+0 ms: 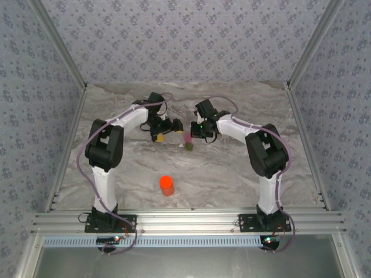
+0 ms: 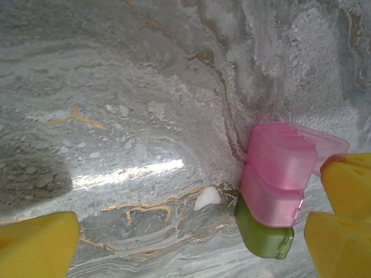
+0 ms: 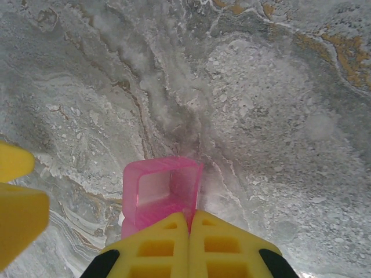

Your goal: Sort the pills into containers

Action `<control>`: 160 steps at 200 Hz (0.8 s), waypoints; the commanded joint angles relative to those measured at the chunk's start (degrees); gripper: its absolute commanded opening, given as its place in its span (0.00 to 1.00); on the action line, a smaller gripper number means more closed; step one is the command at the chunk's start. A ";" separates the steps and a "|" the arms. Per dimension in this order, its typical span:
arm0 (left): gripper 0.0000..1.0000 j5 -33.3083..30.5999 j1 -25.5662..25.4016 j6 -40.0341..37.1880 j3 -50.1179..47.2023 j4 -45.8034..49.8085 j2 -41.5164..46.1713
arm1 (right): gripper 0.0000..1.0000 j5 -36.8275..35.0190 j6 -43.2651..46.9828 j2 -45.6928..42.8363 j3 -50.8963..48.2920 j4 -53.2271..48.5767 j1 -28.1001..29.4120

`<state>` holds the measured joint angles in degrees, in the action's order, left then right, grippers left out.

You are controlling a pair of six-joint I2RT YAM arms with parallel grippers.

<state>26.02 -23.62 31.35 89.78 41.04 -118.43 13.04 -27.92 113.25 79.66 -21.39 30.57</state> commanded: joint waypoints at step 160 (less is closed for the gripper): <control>0.99 -9.75 -2.55 -5.49 2.87 6.85 -1.42 | 0.00 1.66 -2.75 -3.12 -0.38 2.49 0.45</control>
<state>19.55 -25.17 28.18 90.13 44.91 -118.54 14.02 -29.63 110.65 79.37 -18.98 30.79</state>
